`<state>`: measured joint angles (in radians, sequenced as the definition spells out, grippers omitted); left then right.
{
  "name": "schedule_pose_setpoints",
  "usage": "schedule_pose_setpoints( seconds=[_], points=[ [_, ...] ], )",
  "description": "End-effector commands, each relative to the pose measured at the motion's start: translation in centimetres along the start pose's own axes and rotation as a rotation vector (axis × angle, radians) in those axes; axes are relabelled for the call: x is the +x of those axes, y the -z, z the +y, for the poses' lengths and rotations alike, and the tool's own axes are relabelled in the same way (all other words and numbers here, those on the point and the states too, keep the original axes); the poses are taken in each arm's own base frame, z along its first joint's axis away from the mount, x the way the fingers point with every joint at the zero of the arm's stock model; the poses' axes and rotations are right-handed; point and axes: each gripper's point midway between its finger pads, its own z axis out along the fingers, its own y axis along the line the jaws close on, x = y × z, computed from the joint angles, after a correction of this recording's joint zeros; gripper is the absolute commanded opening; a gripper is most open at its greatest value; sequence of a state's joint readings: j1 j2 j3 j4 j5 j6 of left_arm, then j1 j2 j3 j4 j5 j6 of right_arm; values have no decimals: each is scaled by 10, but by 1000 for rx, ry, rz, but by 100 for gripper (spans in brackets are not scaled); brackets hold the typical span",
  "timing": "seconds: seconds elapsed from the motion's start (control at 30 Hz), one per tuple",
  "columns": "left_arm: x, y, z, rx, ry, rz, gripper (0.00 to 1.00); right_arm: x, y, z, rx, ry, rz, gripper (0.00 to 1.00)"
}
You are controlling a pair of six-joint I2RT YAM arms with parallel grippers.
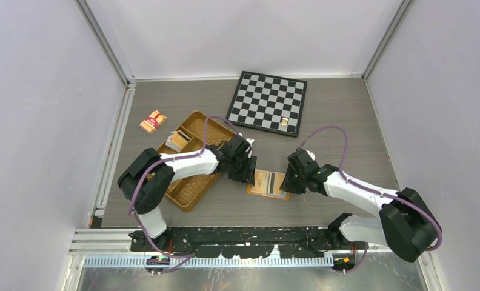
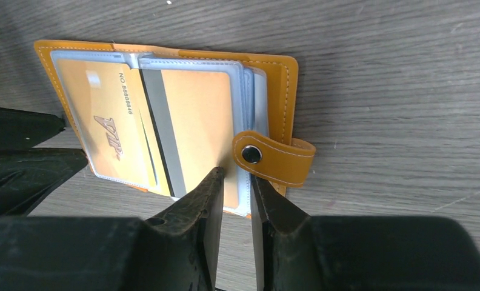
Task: Put the credit cards into the card holder
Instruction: Turn over the card holder at the center of the board.
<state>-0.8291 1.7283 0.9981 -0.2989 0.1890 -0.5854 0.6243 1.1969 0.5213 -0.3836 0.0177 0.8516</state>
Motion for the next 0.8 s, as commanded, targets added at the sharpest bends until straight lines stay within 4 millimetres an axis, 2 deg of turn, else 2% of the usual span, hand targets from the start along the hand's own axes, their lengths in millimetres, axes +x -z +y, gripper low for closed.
schedule_pose_setpoints(
  seconds=[0.0, 0.13, 0.33, 0.43, 0.77],
  points=[
    [1, -7, 1, 4, -19, 11, 47, -6, -3, 9, -45, -32, -33, 26],
    [2, -8, 1, 4, -18, 15, 41, -9, 4, 14, -63, -44, -45, 25],
    [2, -10, 1, 9, -17, 18, 40, -17, 15, 22, -103, -54, -77, 21],
    [2, -11, 0, 15, -16, 19, 39, -16, 20, 34, -160, -57, -63, 20],
    [0, -11, -8, 55, -3, 15, 33, -25, 32, 55, -232, -40, -75, 20]
  ],
)
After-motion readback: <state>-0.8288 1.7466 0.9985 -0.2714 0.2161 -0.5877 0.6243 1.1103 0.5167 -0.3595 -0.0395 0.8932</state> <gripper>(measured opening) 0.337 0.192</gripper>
